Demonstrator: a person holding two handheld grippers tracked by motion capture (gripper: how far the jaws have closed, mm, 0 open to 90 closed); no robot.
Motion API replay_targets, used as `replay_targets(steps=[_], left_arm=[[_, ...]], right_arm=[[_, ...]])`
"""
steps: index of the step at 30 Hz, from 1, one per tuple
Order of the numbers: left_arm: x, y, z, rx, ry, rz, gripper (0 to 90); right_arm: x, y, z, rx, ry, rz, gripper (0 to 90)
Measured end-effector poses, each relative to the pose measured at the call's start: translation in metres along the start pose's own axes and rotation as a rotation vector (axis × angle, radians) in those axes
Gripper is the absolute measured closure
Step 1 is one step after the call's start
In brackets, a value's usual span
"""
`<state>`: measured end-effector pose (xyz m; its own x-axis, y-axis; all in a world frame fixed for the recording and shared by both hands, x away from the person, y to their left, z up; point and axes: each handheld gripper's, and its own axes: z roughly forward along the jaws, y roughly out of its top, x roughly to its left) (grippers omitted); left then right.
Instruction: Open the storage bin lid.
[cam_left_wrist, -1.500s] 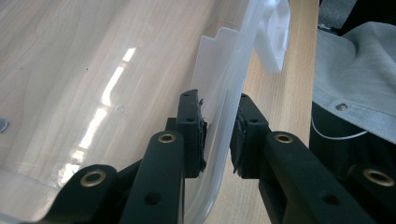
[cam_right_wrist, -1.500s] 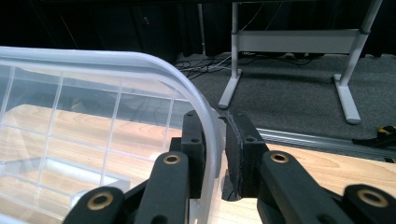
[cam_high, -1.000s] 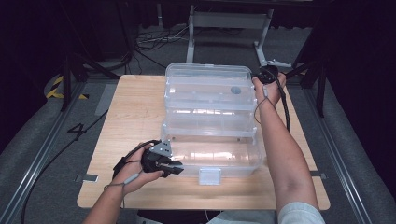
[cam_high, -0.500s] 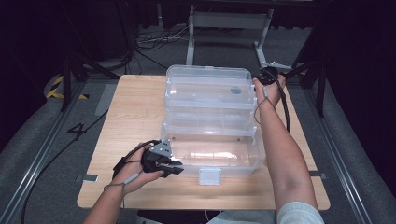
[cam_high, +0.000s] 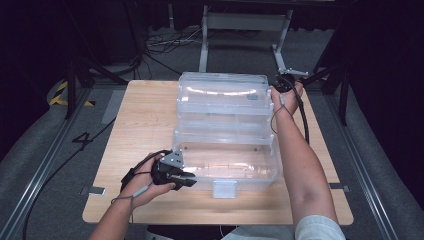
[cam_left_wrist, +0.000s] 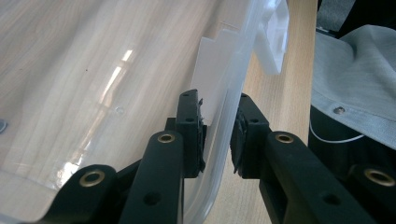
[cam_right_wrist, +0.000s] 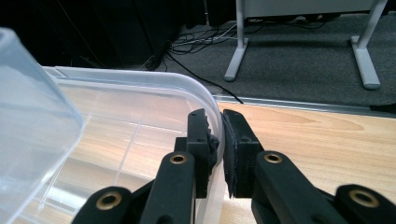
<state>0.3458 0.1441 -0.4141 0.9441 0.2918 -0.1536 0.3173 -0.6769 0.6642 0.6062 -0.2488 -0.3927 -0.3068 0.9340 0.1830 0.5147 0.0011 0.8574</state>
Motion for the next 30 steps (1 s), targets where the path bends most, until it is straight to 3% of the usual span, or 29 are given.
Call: replay_targets(steps=[5, 8, 14, 22, 26, 30], left_arm=[[0.000, 0.000, 0.000, 0.001, 0.000, 0.000, 75.8], [0.000, 0.000, 0.000, 0.001, 0.000, 0.000, 75.7], [0.000, 0.000, 0.000, 0.002, -0.003, -0.006, 75.8], [0.001, 0.004, 0.000, 0.032, -0.005, -0.034, 74.7], [0.000, 0.009, -0.001, -0.001, -0.039, -0.030, 70.9], [-0.004, 0.016, -0.006, -0.012, -0.034, -0.022, 67.5]], right_arm=[[0.003, -0.001, 0.003, 0.015, -0.022, -0.032, 82.0], [0.001, -0.003, 0.004, 0.017, -0.018, -0.017, 81.5], [0.002, 0.000, -0.001, 0.006, -0.010, -0.050, 76.9], [0.007, 0.007, -0.019, -0.033, 0.014, -0.086, 72.0], [0.008, 0.007, -0.033, -0.056, 0.026, -0.097, 70.1], [0.007, 0.008, -0.052, -0.094, 0.054, -0.102, 68.8]])
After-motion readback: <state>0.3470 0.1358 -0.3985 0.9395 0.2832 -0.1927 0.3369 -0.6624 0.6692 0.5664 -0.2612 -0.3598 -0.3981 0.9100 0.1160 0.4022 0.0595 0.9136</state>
